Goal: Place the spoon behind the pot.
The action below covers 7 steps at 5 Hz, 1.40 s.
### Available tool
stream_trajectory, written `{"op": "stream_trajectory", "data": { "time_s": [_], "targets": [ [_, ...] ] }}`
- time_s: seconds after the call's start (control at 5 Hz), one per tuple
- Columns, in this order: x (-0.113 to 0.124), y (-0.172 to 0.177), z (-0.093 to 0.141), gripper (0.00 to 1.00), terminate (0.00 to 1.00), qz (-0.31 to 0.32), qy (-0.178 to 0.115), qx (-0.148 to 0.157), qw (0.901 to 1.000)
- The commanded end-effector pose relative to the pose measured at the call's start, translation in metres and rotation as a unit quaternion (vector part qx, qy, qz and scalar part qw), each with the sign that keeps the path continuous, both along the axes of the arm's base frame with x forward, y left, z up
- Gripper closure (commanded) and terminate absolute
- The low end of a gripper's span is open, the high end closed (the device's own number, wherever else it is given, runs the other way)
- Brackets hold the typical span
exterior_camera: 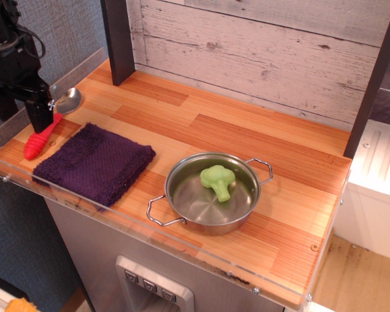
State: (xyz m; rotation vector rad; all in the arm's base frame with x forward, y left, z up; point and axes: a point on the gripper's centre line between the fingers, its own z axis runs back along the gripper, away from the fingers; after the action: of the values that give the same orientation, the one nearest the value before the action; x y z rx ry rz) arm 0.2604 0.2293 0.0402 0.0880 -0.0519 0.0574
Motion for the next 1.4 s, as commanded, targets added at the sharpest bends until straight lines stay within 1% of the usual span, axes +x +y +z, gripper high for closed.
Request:
{"op": "stream_trajectory", "data": {
  "time_s": [0.0,0.2,0.4,0.6,0.8,1.0,1.2],
  "targets": [
    [0.005,-0.001,0.007,0.00,0.00,-0.002,-0.015,0.007,0.9999],
    [0.008,-0.004,0.002,0.00,0.00,-0.003,-0.016,0.006,0.9999],
    [0.010,-0.005,-0.005,0.00,0.00,-0.005,-0.009,0.004,0.9999],
    [0.011,-0.006,-0.012,0.00,0.00,-0.008,0.001,0.003,1.0000],
    [0.011,-0.007,-0.021,0.00,0.00,-0.011,0.020,0.003,0.9997],
    [0.008,-0.007,-0.023,1.00,0.00,-0.004,0.019,-0.003,0.9998],
    [0.005,-0.004,-0.016,1.00,0.00,-0.002,0.018,0.016,0.9997]
  ]
}}
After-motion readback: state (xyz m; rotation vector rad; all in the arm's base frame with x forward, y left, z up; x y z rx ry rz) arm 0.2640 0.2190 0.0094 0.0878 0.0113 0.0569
